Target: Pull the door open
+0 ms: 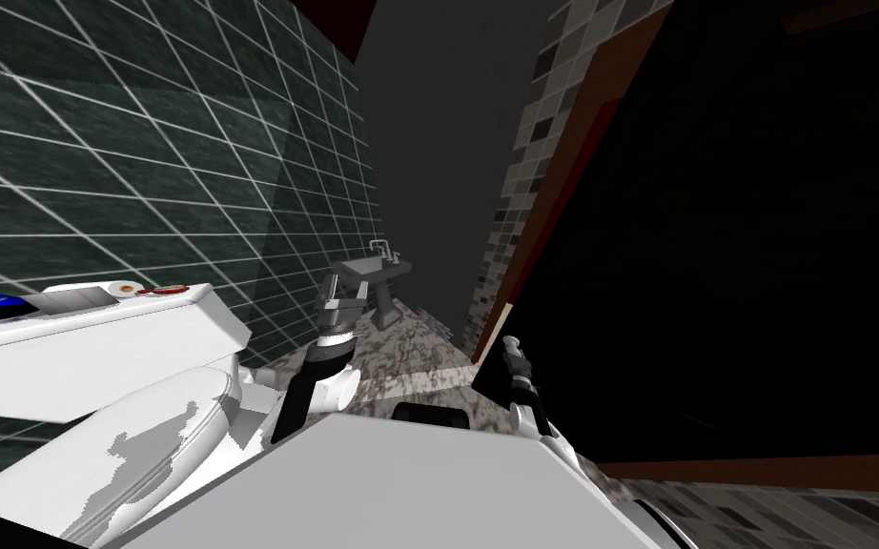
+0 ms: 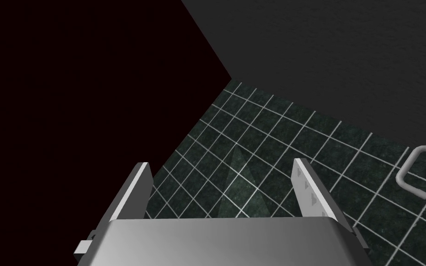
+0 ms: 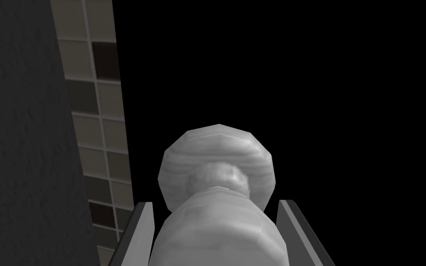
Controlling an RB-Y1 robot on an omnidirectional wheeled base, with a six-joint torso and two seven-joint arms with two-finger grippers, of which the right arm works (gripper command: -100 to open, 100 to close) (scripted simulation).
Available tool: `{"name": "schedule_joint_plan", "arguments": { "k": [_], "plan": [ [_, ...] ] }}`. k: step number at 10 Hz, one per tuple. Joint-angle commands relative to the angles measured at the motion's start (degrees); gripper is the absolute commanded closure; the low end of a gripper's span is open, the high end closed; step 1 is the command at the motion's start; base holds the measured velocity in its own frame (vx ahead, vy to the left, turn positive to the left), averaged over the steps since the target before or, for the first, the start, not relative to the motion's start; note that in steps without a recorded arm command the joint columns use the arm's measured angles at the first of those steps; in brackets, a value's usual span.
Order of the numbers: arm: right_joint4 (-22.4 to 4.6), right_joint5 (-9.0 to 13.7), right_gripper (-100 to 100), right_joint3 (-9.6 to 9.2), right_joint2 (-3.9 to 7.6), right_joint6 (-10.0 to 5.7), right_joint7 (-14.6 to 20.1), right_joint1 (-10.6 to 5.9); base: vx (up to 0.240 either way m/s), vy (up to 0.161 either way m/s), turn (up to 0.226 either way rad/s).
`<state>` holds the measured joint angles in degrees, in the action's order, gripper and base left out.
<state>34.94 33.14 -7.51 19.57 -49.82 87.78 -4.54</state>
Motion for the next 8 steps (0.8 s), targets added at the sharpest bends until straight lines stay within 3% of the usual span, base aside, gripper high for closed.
{"name": "schedule_joint_plan", "arguments": {
  "k": [1, 7, 8],
  "plan": [
    [-0.42, -0.62, 100, -1.32, 0.18, -0.33, 1.34, 0.37, -0.214, -0.028, 0.067],
    [0.98, -2.81, 100, -5.79, 2.28, -1.28, 5.91, 1.93, -0.237, -0.023, 0.071],
    [0.64, -2.66, 100, -5.40, 2.23, -1.34, 5.52, 1.55, -0.118, -0.004, 0.017]
  ]
}}
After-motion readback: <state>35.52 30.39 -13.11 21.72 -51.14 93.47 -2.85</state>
